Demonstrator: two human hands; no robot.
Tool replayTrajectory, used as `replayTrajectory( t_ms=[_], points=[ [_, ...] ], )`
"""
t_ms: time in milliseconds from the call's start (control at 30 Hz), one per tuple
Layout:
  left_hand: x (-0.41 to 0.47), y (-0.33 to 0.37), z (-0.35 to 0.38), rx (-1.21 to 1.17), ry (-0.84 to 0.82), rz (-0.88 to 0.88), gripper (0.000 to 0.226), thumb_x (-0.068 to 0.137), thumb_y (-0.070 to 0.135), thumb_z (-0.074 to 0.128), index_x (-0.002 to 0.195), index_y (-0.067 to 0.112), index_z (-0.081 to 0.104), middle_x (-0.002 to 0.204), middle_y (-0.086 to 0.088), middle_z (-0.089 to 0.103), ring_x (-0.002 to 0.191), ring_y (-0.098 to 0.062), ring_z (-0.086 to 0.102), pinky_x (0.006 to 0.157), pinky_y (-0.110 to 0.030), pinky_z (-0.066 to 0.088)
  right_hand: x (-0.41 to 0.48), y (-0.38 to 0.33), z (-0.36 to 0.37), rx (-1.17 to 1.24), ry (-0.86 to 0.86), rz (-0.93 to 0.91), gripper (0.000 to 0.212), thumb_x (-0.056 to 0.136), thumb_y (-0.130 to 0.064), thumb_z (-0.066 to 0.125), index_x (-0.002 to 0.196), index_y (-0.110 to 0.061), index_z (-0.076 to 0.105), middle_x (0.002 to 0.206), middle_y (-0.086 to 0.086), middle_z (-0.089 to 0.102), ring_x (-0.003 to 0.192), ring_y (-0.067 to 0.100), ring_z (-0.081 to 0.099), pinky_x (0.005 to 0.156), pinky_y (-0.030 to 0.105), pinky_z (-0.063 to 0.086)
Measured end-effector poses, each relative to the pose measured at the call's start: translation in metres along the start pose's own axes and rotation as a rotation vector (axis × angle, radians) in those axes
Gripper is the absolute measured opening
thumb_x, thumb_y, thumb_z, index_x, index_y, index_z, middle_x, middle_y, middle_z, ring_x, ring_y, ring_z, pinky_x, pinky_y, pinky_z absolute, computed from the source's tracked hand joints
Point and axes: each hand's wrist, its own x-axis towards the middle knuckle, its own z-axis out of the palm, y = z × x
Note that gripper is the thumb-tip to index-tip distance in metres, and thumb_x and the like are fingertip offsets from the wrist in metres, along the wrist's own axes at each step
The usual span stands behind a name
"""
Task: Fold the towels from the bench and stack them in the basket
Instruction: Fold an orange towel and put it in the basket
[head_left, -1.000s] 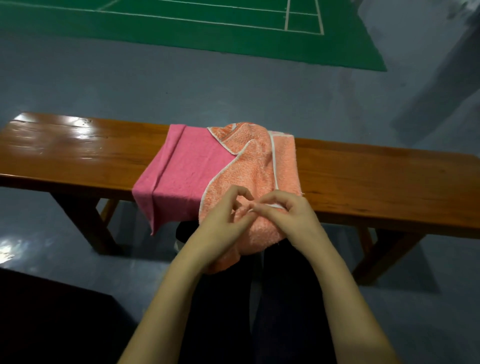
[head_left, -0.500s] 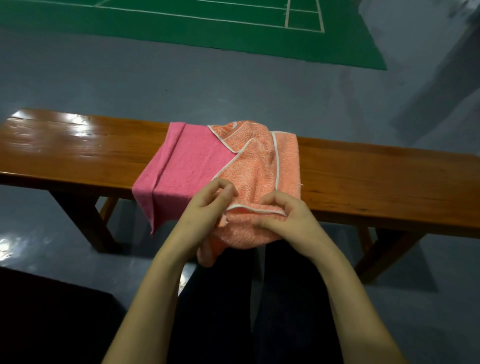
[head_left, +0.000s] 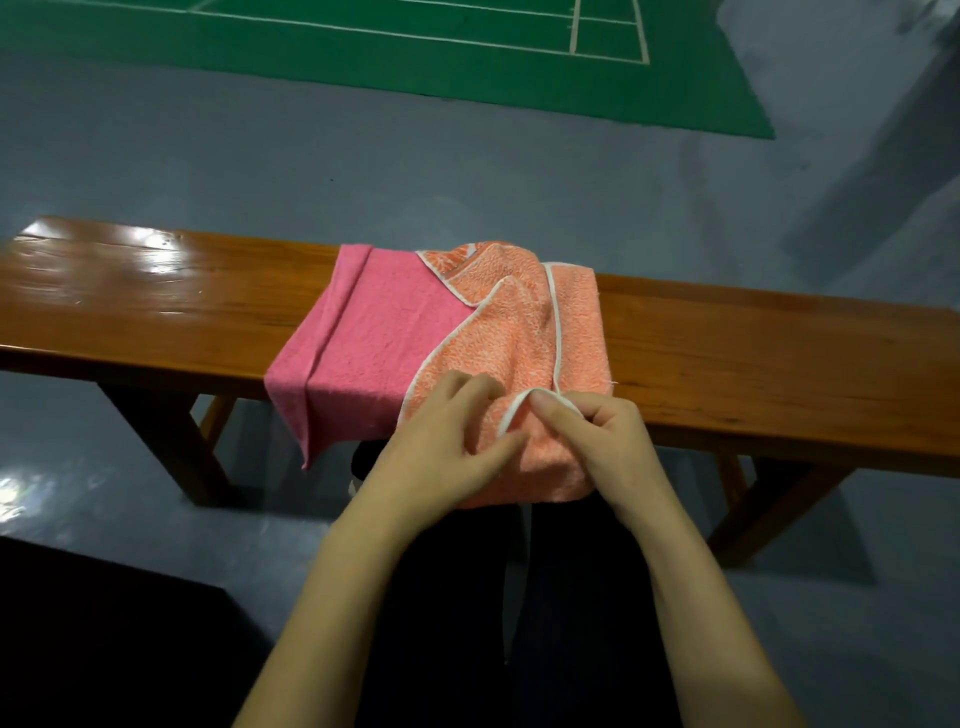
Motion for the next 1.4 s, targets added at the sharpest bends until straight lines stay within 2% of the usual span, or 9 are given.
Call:
replayTrajectory(
  t_ms=[100,300,567,833,900,1000,1100,1233,1400],
  points=[
    [0.004,0.000,0.008,0.041,0.030,0.079,0.031,0.080,0.043,0.046,0.087,0.018,0.064,0.093,0.007,0.052,0.089,-0.011,0.053,0.084,-0.031,0.043,-0.001,-0.003,0.005,-0.004,-0.060,-0.020,0.038,0.086,-0.027,0.069,0.060,0.000,0.063,0.062,0.001,0.042,0.062,0.011,0.037,0.055,0.027,0.029],
    [0.000,-0.017,-0.013,-0.175,0.032,-0.067,0.012,0.079,0.026,0.054,0.080,0.032,0.065,0.071,0.025,0.063,0.069,0.012,0.054,0.069,-0.012,0.042,-0.001,-0.001,-0.016,-0.123,-0.051,0.028,0.013,0.078,-0.010,0.075,0.066,-0.009,0.070,0.064,0.001,0.057,0.065,0.007,0.050,0.063,0.023,0.036],
    [-0.002,-0.022,-0.014,-1.022,0.387,-0.353,0.026,0.084,0.027,0.055,0.060,0.020,0.061,0.054,0.008,0.050,0.050,-0.002,0.045,0.049,-0.017,0.038,0.005,-0.010,-0.041,-0.367,-0.027,0.032,0.005,0.076,-0.027,0.077,0.075,-0.022,0.076,0.067,-0.004,0.065,0.065,0.002,0.053,0.062,0.021,0.039],
    [0.007,-0.027,-0.027,-0.432,0.549,-0.277,0.023,0.084,0.036,0.054,0.069,0.022,0.045,0.062,0.013,0.042,0.056,0.001,0.036,0.056,-0.020,0.032,0.005,-0.017,-0.051,-0.449,0.009,-0.066,0.008,0.080,-0.023,0.074,0.073,-0.019,0.072,0.072,0.000,0.066,0.069,0.002,0.054,0.066,0.024,0.040],
    [0.011,-0.007,-0.022,-0.396,0.418,-0.176,0.012,0.081,0.032,0.061,0.092,0.030,0.056,0.082,0.012,0.057,0.065,0.006,0.047,0.064,-0.013,0.039,0.003,-0.017,-0.035,-0.390,-0.012,-0.122,0.008,0.082,-0.016,0.073,0.076,-0.021,0.071,0.077,-0.004,0.068,0.074,0.001,0.058,0.070,0.020,0.043],
    [0.013,0.016,-0.005,-0.372,0.105,-0.019,0.043,0.083,0.027,0.062,0.122,0.041,0.052,0.111,0.015,0.065,0.092,0.005,0.059,0.081,-0.012,0.044,0.001,-0.017,-0.016,-0.354,-0.057,-0.246,0.014,0.083,-0.015,0.068,0.079,-0.028,0.068,0.082,-0.011,0.067,0.079,0.001,0.060,0.074,0.016,0.044],
    [0.011,0.027,0.005,-0.284,-0.022,-0.040,0.022,0.083,0.038,0.061,0.106,0.039,0.063,0.094,0.013,0.069,0.084,0.003,0.063,0.078,-0.019,0.047,0.001,-0.017,-0.011,-0.359,-0.056,-0.292,0.009,0.078,-0.024,0.060,0.081,-0.030,0.066,0.079,-0.015,0.064,0.077,0.000,0.059,0.071,0.014,0.042],
    [0.010,0.027,0.002,-0.431,-0.037,-0.208,0.014,0.088,0.025,0.065,0.075,0.020,0.066,0.058,-0.010,0.064,0.046,-0.023,0.056,0.043,-0.029,0.042,0.001,-0.017,-0.020,-0.434,-0.100,-0.185,0.007,0.080,-0.027,0.069,0.079,-0.021,0.071,0.074,-0.005,0.068,0.071,0.009,0.062,0.067,0.028,0.048],
    [0.012,0.008,-0.011,-0.083,0.154,-0.008,0.015,0.083,0.039,0.057,0.076,0.028,0.064,0.072,0.015,0.065,0.065,0.003,0.058,0.062,-0.015,0.042,0.007,-0.024,-0.032,-0.595,-0.140,-0.136,0.024,0.078,-0.041,0.072,0.064,-0.023,0.067,0.055,-0.012,0.057,0.055,0.003,0.048,0.057,0.033,0.039]
  ],
)
